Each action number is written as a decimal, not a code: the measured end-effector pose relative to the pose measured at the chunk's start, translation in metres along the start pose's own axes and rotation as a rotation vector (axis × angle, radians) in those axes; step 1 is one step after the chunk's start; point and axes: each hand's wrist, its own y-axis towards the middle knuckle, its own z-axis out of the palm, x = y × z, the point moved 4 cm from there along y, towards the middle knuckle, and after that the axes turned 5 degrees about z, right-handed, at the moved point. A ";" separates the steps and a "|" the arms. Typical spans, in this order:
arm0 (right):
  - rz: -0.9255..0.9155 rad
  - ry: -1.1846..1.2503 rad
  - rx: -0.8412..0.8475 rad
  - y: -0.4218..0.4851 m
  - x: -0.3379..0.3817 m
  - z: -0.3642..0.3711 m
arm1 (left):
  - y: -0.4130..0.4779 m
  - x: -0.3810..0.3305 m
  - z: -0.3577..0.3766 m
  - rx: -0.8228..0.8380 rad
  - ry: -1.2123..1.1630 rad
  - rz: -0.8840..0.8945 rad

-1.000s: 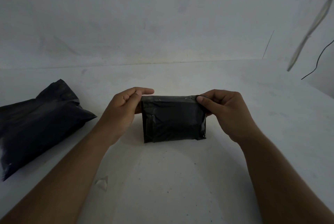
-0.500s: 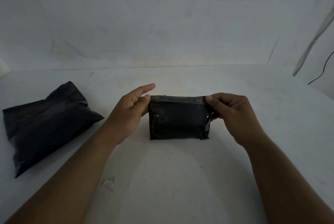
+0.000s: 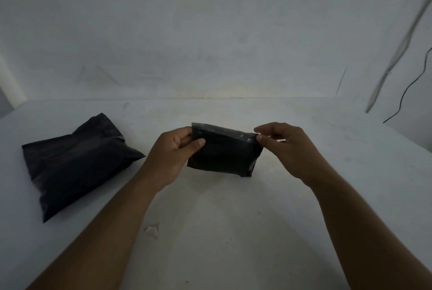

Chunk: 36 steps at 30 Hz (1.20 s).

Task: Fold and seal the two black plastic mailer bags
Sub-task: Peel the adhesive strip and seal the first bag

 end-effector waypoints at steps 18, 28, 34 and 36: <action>0.114 0.243 0.185 -0.008 0.068 0.016 | -0.013 -0.002 0.011 -0.054 -0.138 0.054; 0.284 0.398 0.229 0.002 0.058 0.008 | -0.018 -0.003 0.009 -0.074 -0.070 0.138; 0.282 0.399 0.239 0.006 0.053 0.002 | -0.022 -0.003 0.009 -0.063 0.057 0.166; 0.300 0.418 0.250 0.005 0.051 0.002 | -0.021 -0.002 0.010 -0.064 0.068 0.155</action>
